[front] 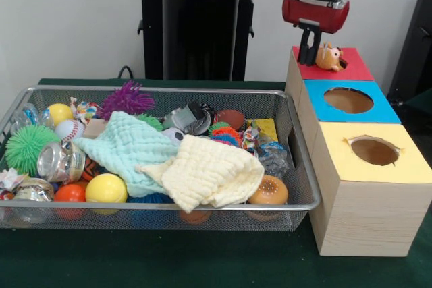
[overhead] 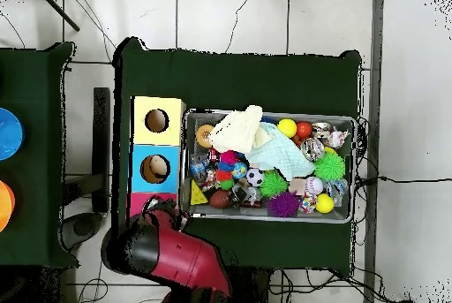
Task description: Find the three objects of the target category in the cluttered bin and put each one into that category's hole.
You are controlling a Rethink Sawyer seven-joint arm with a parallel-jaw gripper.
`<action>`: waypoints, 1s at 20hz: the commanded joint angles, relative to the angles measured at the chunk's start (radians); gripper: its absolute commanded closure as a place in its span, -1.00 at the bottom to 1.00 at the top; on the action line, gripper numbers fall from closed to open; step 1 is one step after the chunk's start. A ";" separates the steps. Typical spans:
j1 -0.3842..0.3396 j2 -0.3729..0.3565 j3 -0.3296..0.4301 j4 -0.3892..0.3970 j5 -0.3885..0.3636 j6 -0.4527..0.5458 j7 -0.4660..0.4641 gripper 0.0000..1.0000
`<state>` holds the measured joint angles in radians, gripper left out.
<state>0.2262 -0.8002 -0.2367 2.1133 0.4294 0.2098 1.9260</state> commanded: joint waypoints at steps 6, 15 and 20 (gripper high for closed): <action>0.015 -0.113 -0.031 0.019 -0.044 0.213 0.163 1.00; 0.047 -0.067 -0.033 0.008 -0.027 0.166 0.183 1.00; 0.041 0.000 -0.015 -0.031 -0.010 0.126 0.187 1.00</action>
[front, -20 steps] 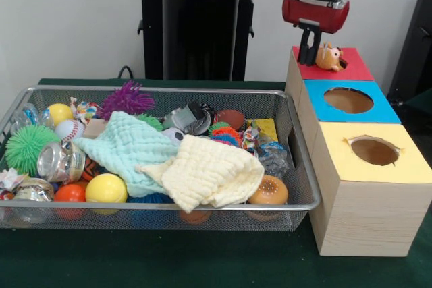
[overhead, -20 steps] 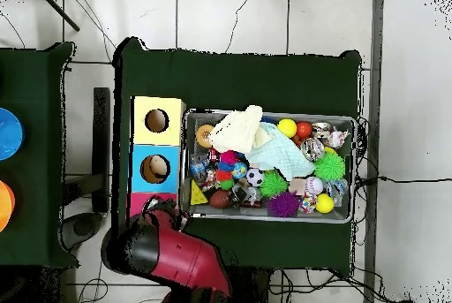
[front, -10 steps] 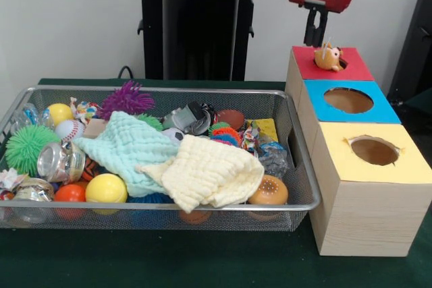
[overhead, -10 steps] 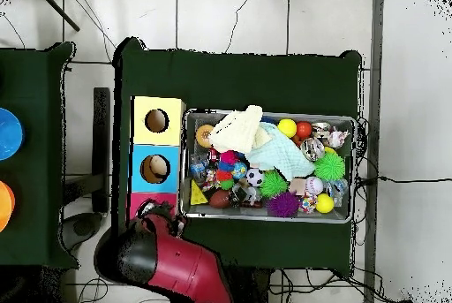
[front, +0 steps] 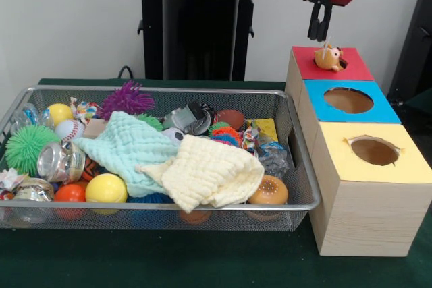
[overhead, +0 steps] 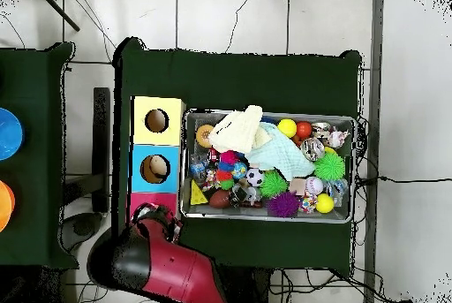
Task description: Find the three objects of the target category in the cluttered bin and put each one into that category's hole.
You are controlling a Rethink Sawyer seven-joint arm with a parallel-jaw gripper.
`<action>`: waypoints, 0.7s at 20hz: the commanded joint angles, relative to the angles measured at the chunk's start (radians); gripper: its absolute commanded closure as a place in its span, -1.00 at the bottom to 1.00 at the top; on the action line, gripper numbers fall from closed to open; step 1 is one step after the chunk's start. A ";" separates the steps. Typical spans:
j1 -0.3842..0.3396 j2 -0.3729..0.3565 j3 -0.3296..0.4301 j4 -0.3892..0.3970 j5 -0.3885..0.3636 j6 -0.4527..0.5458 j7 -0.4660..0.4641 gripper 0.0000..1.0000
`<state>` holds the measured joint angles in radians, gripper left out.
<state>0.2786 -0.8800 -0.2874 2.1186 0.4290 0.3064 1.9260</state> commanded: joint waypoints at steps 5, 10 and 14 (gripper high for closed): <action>-0.043 0.126 0.080 -0.028 -0.001 -0.052 0.177 1.00; -0.028 0.127 0.086 -0.018 0.005 -0.057 0.186 1.00; 0.004 0.107 0.088 0.009 0.016 -0.051 0.210 1.00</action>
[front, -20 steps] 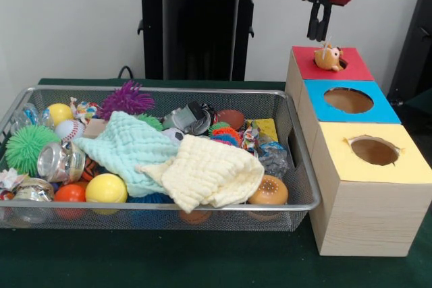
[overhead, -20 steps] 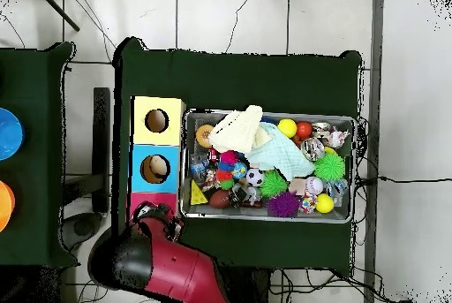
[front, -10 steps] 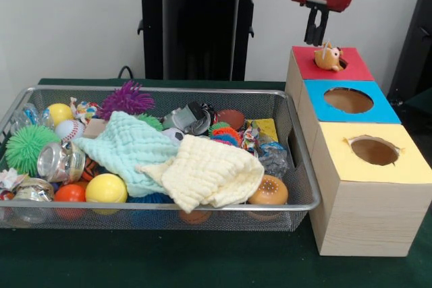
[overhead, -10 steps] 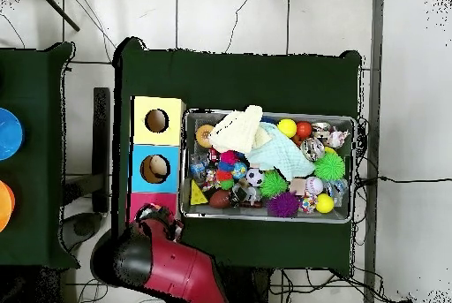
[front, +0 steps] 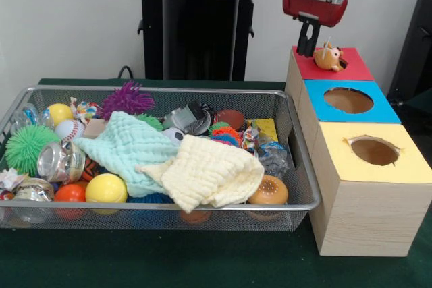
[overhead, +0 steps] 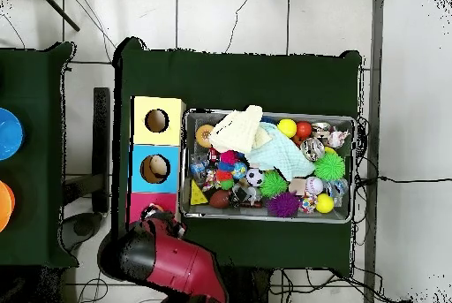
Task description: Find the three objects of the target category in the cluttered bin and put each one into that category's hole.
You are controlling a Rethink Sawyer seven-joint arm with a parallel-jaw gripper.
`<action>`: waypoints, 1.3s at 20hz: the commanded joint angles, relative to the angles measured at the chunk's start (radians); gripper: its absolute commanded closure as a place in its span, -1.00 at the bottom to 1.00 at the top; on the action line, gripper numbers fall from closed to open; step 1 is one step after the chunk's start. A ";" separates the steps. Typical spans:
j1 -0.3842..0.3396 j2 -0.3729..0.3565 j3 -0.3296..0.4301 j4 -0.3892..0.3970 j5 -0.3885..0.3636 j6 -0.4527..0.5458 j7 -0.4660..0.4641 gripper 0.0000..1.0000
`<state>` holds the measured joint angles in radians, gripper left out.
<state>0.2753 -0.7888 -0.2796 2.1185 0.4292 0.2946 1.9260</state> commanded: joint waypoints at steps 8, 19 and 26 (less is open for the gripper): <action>0.056 0.006 0.077 0.033 0.032 -0.041 0.241 1.00; 0.091 0.033 0.068 0.013 0.048 -0.032 0.256 1.00; 0.072 0.056 0.089 0.024 0.046 -0.075 0.249 1.00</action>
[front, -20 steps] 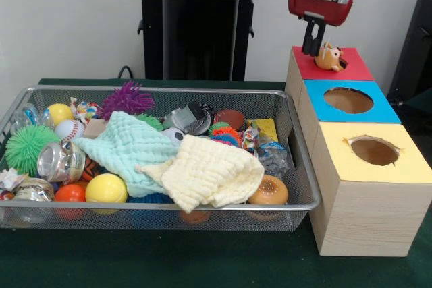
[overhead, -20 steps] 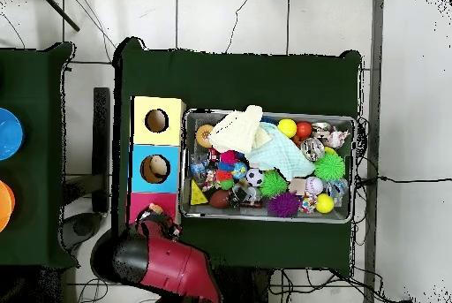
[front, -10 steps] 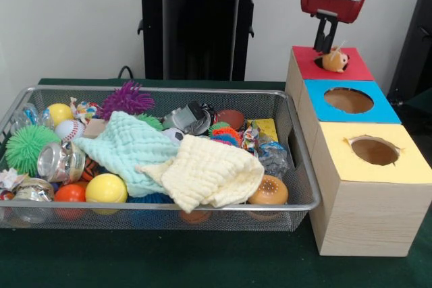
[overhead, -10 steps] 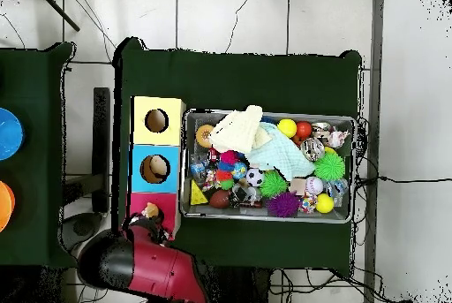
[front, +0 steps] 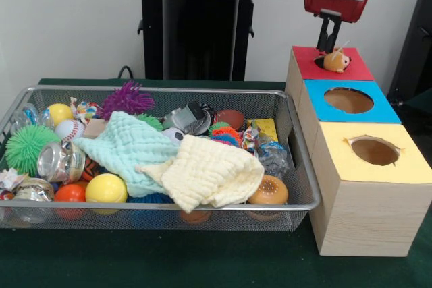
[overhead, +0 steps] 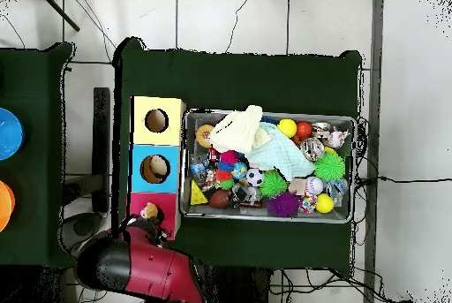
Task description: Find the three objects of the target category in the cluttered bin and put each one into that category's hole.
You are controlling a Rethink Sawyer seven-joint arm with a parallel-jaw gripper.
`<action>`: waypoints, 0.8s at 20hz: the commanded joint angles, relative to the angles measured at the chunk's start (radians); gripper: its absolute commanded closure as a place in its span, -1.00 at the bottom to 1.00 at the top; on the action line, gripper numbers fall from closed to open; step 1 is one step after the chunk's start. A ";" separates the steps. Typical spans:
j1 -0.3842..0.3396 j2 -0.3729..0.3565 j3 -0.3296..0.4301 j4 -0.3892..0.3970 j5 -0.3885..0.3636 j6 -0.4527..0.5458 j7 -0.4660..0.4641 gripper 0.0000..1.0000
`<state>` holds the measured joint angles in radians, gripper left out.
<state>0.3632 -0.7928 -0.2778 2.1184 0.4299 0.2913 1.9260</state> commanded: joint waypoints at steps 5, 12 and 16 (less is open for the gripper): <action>-0.041 0.053 0.087 0.038 0.028 -0.072 0.221 1.00; -0.031 0.108 0.052 -0.013 0.013 -0.069 0.211 1.00; -0.035 0.117 0.059 -0.013 0.015 -0.083 0.210 1.00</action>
<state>0.3560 -0.7419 -0.2766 2.1241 0.4298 0.2723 1.9260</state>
